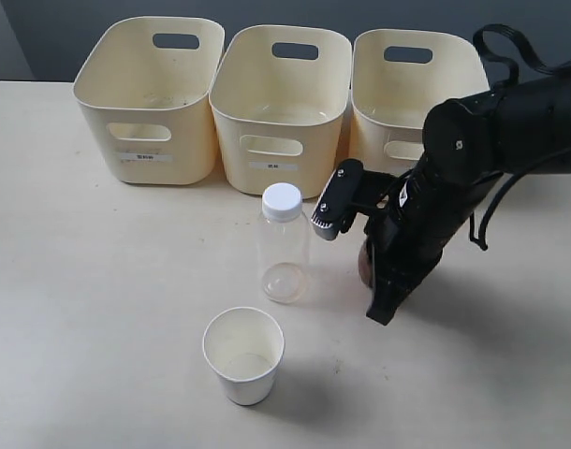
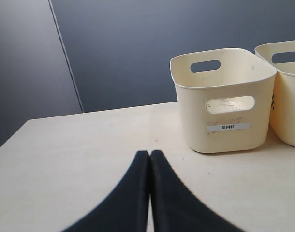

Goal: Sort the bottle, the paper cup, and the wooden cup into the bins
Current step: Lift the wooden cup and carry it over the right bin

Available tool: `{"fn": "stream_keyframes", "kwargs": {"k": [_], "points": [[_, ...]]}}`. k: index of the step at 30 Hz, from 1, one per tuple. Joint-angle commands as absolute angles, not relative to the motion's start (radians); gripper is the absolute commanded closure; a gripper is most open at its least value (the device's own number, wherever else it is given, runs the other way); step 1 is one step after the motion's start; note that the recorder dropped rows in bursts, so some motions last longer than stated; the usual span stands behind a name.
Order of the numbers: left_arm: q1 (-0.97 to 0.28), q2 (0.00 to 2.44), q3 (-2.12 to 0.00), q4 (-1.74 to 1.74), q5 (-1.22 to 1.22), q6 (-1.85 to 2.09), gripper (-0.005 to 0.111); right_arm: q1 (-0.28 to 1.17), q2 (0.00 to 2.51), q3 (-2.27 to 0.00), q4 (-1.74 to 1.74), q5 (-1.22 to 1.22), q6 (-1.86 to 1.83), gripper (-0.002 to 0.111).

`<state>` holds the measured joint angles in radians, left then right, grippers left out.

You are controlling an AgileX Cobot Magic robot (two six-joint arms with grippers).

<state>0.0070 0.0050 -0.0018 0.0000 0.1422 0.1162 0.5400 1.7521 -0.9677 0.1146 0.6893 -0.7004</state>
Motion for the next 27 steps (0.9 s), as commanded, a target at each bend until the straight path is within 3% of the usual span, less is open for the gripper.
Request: {"fn": "stream_keyframes", "kwargs": {"k": [1,16,27], "points": [[0.007,0.000,0.000,0.000,0.135,0.115,0.107,0.540,1.741,-0.973,0.097,0.676,-0.702,0.109],[0.007,0.000,0.000,0.000,0.135,0.115,0.107,0.535,1.331,-1.105,0.068,0.663,-0.628,0.109],[0.007,0.000,0.000,0.000,0.135,0.115,0.107,0.495,1.401,-1.276,-0.130,0.670,-0.417,0.109]]}}
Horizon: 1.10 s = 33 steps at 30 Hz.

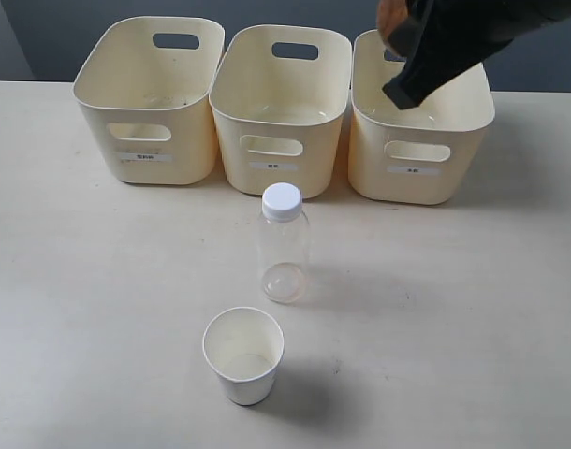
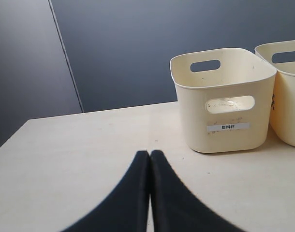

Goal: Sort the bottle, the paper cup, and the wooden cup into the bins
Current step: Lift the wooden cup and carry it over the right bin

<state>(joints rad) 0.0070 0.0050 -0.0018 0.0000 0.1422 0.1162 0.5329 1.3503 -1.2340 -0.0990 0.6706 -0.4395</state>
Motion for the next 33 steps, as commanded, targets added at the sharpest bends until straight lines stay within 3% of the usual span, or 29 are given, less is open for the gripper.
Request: {"fn": "stream_keyframes", "kwargs": {"k": [1,13,33], "points": [[0.007,0.000,0.000,0.000,0.135,0.115,0.107,0.476,1.427,-1.292,-0.123,0.670,-0.415,0.109],[0.007,0.000,0.000,0.000,0.135,0.115,0.107,0.344,1.723,-1.448,-0.091,0.649,-0.415,0.109],[0.007,0.000,0.000,0.000,0.135,0.115,0.107,0.258,2.078,-1.687,0.043,0.665,-0.582,0.109]]}}
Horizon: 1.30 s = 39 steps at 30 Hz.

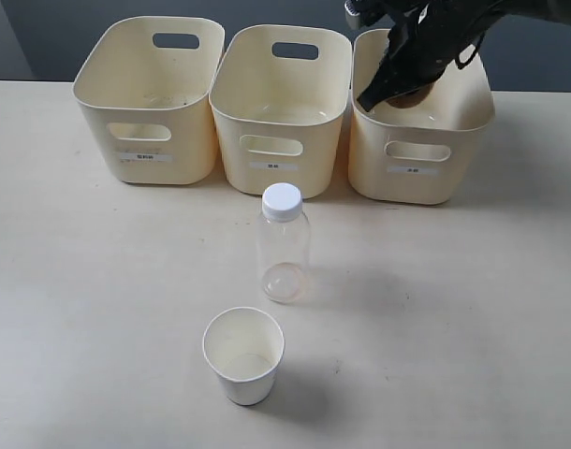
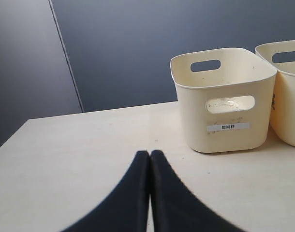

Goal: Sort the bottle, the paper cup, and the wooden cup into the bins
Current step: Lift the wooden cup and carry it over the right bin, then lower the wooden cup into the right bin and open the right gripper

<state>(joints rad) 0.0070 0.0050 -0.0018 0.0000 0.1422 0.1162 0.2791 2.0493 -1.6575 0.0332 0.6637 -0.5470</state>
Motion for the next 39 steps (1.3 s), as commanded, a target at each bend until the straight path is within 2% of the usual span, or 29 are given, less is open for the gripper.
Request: {"fn": "stream_keyframes", "kwargs": {"k": [1,8,19,36,39], "points": [[0.007,0.000,0.000,0.000,0.135,0.115,0.107,0.254,2.087,-1.691,0.059,0.669,-0.589,0.109],[0.007,0.000,0.000,0.000,0.135,0.115,0.107,0.221,2.139,-1.700,0.144,0.707,-0.677,0.109],[0.007,0.000,0.000,0.000,0.135,0.115,0.107,0.218,2.191,-1.803,0.168,0.911,-0.681,0.109],[0.007,0.000,0.000,0.000,0.135,0.115,0.107,0.218,2.191,-1.803,0.168,0.926,-0.654,0.109],[0.007,0.000,0.000,0.000,0.135,0.115,0.107,0.218,2.191,-1.803,0.168,0.934,-0.657,0.101]]}}
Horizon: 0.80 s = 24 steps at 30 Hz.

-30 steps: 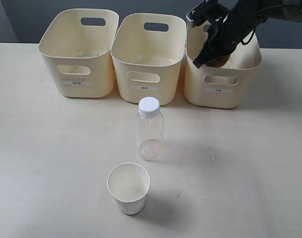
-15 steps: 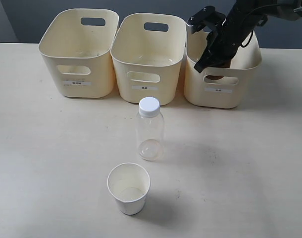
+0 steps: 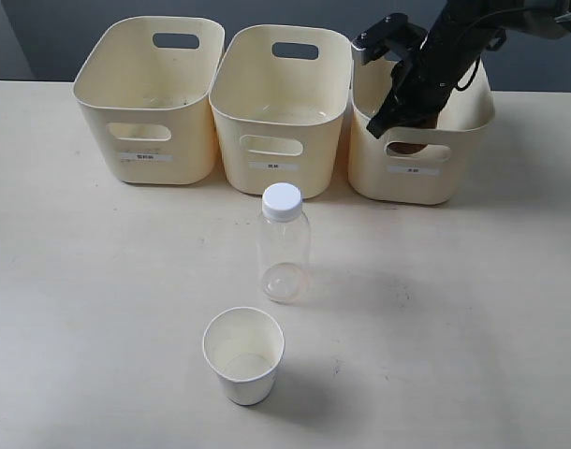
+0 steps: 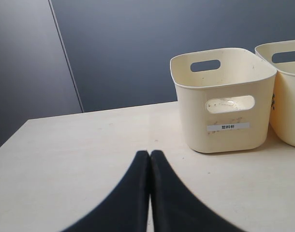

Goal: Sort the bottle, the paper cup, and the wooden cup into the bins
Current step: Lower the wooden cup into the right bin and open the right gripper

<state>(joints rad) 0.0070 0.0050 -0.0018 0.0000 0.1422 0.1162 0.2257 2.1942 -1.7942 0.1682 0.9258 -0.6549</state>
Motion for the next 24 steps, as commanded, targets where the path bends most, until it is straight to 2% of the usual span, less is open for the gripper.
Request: {"fn": "stream_keyframes", "kwargs": {"k": [1,4,6,24], "points": [[0.007,0.000,0.000,0.000,0.135,0.115,0.107,0.218,2.191,-1.803,0.168,0.936,-0.657,0.095],[0.007,0.000,0.000,0.000,0.135,0.115,0.107,0.218,2.191,-1.803,0.168,0.936,-0.657,0.079],[0.007,0.000,0.000,0.000,0.135,0.115,0.107,0.218,2.191,-1.803,0.168,0.936,-0.657,0.075],[0.007,0.000,0.000,0.000,0.135,0.115,0.107,0.218,2.124,-1.803,0.155,0.934,-0.655,0.074]]}}
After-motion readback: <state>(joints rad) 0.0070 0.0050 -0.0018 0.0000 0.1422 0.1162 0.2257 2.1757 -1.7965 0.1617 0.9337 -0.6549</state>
